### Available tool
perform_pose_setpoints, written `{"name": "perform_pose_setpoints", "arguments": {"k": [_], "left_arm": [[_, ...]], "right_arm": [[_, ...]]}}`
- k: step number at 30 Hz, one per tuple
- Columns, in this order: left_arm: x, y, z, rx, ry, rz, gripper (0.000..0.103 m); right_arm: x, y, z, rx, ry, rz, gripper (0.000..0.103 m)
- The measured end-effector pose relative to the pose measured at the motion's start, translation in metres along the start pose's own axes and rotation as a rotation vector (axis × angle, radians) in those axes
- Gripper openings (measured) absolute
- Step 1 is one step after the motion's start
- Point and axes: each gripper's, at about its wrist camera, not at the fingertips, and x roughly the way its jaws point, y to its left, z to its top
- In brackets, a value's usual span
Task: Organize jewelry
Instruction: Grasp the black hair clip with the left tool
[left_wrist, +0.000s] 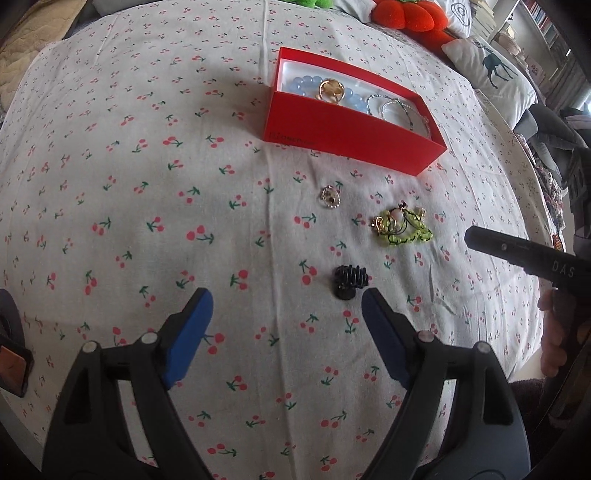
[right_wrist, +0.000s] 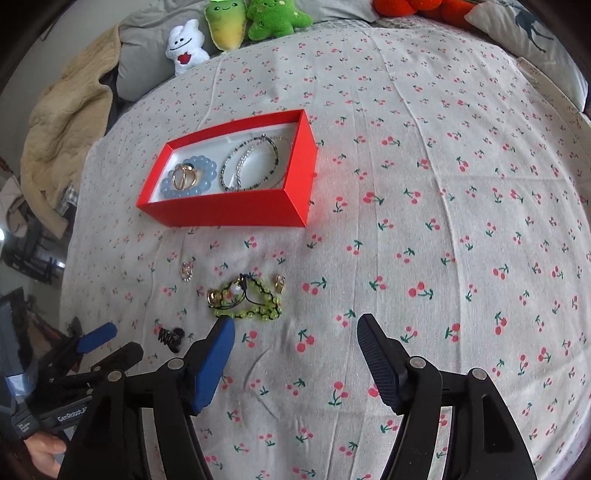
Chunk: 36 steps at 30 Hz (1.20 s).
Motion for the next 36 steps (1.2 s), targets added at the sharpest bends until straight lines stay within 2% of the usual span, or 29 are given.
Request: {"name": "perform_pose_setpoints", "arguments": {"k": [2,6,12,15,20,26,36], "left_arm": [[0.005,0.000,-0.002,0.000,0.016,-0.023,0.082],[0.010,-0.005,-0.004,0.018,0.019,-0.052,0.072],[0.019,-0.032,-0.008,0.169,-0.001,-0.063,0.056],[0.023,-0.040,-0.007,0.211,-0.008,-0.062,0.053],[0.028,-0.042,-0.001,0.205,-0.017,-0.059,0.049],[0.031,-0.044,0.004,0.200,-0.021,-0.039,0.026],[0.014,-0.031,0.007,0.149,-0.054,-0.028,0.026]], "right_arm": [[0.008,-0.001,-0.005,-0.007,0.026,-0.015,0.070],[0.020,-0.004,-0.010,-0.005,0.058,-0.032,0.070],[0.029,-0.005,-0.010,-0.007,0.073,-0.034,0.070],[0.030,-0.005,-0.010,-0.016,0.074,-0.036,0.070],[0.031,-0.003,-0.011,-0.034,0.075,-0.036,0.071],[0.030,-0.008,-0.010,-0.023,0.077,-0.022,0.071],[0.024,-0.008,-0.002,0.036,0.048,0.018,0.071]]}}
